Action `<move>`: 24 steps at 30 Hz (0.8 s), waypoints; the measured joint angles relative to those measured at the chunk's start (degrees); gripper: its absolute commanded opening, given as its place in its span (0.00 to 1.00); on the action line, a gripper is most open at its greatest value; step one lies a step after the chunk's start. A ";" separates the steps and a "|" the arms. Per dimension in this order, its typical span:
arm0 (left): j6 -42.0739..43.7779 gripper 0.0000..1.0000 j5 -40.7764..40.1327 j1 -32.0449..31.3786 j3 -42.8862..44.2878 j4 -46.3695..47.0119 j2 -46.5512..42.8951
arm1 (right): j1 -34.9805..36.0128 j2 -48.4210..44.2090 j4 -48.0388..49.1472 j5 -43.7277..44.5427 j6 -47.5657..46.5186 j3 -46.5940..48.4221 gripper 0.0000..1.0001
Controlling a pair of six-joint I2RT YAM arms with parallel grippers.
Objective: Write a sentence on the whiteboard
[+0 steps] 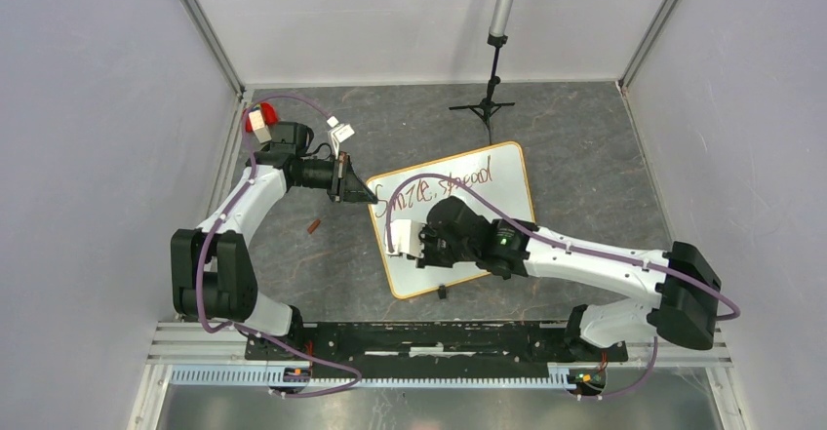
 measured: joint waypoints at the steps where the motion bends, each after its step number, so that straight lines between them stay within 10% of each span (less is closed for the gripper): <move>1: 0.00 0.02 0.00 0.00 0.00 0.00 0.00 | 0.11 0.33 -0.11 -0.13 0.00 0.28 0.00; 24: -0.22 0.03 0.02 0.00 0.00 -0.02 -0.04 | -0.55 -6.27 -1.60 -0.20 -1.95 1.07 0.00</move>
